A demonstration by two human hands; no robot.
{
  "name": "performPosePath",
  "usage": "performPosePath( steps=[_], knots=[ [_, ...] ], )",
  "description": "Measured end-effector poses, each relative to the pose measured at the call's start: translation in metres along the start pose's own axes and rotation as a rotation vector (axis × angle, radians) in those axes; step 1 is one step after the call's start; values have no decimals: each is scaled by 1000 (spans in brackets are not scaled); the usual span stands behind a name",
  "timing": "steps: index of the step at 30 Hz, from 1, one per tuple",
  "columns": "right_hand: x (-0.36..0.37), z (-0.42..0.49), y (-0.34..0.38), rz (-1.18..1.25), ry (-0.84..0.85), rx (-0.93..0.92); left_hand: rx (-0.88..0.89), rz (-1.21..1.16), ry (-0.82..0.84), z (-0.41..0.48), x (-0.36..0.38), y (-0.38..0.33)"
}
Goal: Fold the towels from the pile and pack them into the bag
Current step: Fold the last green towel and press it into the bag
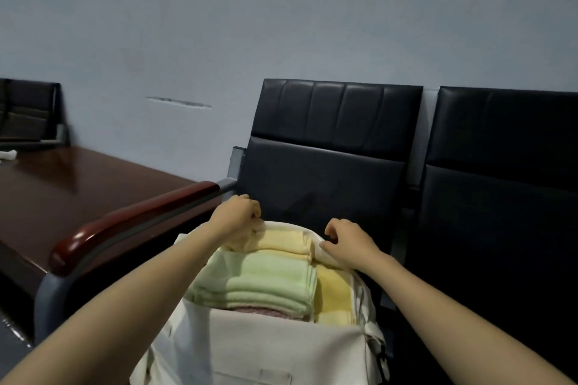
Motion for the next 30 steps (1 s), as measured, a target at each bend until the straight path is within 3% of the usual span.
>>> performPosePath(
  steps=[5,9,18,25,30],
  knots=[
    [3,2,27,-267,-111,-158,108,158,0,5,14,-11],
    [1,9,35,-358,-169,-159,59,224,-116,6,5,-10],
    [-43,2,47,-276,-436,-179,39,136,-384,5,-37,1],
    [-25,-14,44,-276,-331,-264,150,282,-246,-9,-17,-9],
    [-18,-7,29,25,-206,-137,389,422,-293,-17,-10,-57]
  ],
)
Point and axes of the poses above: each hand's wrist, its own z-axis towards the middle knuckle, its own x-axis out of the palm, y = z × x, the point moved 10 cm from there along z, towards the middle knuckle, and after that the axes turned 1 degree about -x, right-handed, at the moved point
